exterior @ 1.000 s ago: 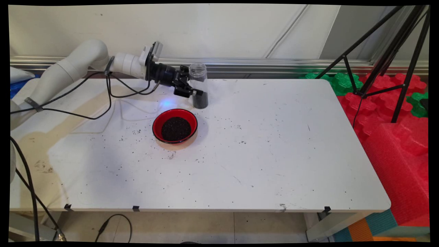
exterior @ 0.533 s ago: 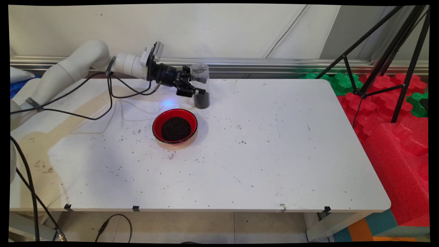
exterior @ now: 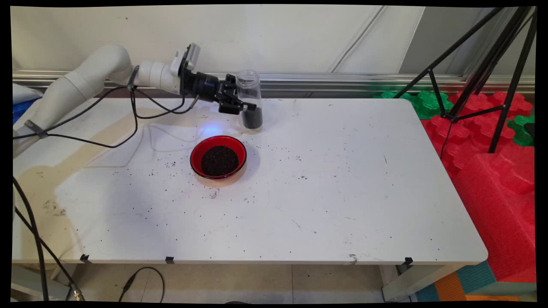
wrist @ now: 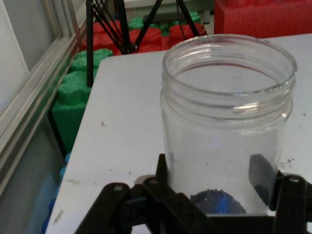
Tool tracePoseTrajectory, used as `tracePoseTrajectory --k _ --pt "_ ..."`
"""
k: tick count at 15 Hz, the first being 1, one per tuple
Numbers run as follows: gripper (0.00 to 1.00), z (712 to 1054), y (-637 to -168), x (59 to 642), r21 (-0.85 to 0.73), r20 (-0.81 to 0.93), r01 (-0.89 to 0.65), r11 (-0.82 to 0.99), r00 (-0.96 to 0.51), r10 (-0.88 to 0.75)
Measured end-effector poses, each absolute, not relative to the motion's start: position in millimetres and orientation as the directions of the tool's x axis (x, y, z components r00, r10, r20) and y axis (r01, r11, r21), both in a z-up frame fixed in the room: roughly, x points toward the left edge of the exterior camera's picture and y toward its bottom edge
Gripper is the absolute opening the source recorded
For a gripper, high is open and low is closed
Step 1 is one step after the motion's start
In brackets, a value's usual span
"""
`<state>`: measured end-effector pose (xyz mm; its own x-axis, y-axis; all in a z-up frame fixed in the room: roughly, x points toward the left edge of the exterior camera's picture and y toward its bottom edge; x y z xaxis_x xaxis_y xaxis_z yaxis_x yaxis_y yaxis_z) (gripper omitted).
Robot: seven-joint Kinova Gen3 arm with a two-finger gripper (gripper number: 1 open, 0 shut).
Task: Pour the black seasoning powder in the red bowl
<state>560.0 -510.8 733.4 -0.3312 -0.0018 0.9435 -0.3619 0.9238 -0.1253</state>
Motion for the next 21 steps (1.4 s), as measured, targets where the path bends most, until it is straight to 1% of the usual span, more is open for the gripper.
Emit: tracePoseTrajectory --k 11,16,21 --pt "0.0 790 -481 569 -0.148 0.956 -0.441 0.885 -0.292 0.015" --pt "0.0 805 -460 583 -0.183 0.948 -0.475 0.861 -0.316 0.027" --pt "0.0 812 -436 596 -0.242 0.929 -0.491 0.837 -0.365 0.054"
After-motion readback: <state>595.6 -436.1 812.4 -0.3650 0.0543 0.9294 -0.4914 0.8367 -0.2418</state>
